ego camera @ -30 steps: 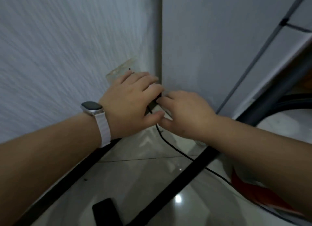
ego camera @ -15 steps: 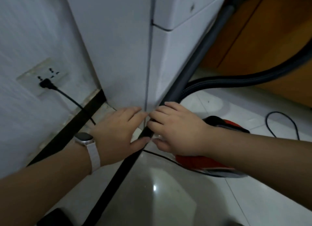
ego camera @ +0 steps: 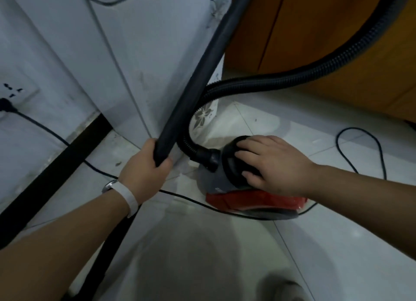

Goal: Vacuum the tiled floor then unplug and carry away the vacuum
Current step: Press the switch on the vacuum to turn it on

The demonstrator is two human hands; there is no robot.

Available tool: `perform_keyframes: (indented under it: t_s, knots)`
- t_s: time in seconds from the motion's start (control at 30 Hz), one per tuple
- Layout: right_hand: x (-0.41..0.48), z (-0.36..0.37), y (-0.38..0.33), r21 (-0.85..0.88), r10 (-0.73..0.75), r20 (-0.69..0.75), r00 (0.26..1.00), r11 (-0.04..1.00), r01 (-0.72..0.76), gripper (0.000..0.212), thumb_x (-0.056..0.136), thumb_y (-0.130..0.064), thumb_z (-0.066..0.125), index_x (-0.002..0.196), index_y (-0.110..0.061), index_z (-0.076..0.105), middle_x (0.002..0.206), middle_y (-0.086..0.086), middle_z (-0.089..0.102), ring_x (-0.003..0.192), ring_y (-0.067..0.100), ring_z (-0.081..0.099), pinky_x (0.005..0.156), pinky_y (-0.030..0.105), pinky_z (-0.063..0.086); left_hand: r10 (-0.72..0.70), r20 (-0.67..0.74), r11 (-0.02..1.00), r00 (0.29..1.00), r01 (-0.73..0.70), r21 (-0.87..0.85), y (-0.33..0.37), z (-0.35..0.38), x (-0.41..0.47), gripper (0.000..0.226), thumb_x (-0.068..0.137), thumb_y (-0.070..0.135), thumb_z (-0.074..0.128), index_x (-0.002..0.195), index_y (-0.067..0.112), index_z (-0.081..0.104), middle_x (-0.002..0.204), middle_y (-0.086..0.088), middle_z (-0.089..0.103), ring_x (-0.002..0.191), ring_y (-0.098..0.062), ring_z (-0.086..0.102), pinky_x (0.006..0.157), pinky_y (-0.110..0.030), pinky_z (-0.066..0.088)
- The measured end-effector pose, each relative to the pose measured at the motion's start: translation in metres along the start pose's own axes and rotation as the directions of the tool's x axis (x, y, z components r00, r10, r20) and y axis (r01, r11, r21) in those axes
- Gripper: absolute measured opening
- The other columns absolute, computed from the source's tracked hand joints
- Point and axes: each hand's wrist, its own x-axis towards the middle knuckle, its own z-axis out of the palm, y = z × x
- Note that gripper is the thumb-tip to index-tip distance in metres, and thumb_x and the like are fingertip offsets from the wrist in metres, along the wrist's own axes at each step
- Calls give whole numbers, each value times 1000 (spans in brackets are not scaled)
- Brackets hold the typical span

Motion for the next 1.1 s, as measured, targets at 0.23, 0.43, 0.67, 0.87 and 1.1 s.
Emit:
perform_keyframes:
  t_s: [0.23,0.43,0.67,0.87,1.1]
  knots:
    - [-32,17,25,129,26,-60,998,991,-18,54,86,-40,55,132,-12,62,138,13,59,123,33,58,96,47,53,255,-2,960,967,-253,-119,77,46,-17,25,89,38,62,103,28,43,69,1,60,60,-13,60,54,-35,51]
    - [-67,29,51,253,153,-100,983,959,-124,52,90,-35,60,137,-12,56,140,9,56,121,30,58,98,42,52,265,27,939,964,-251,-234,111,85,-16,21,90,33,63,102,25,47,77,1,64,67,-13,62,61,-37,54]
    - [-108,58,92,284,325,91,941,897,-338,45,96,-46,51,135,-23,52,126,-4,59,115,20,58,90,39,53,239,19,932,971,-223,-286,128,108,-11,20,87,28,66,95,22,49,75,1,59,65,-10,59,54,-20,49]
    - [-114,77,98,297,312,162,936,889,-348,49,96,-47,50,141,-27,50,128,-7,58,117,17,56,91,35,52,241,24,909,970,-218,-355,129,116,-10,18,85,25,67,89,23,49,73,-12,59,63,-26,61,57,-35,53]
    - [-96,86,93,358,277,203,939,872,-335,62,96,-49,53,151,-22,41,141,-2,49,125,19,53,101,36,48,343,-144,934,928,-353,-52,130,114,-9,22,79,30,69,80,18,51,81,9,46,79,-19,50,67,-29,41]
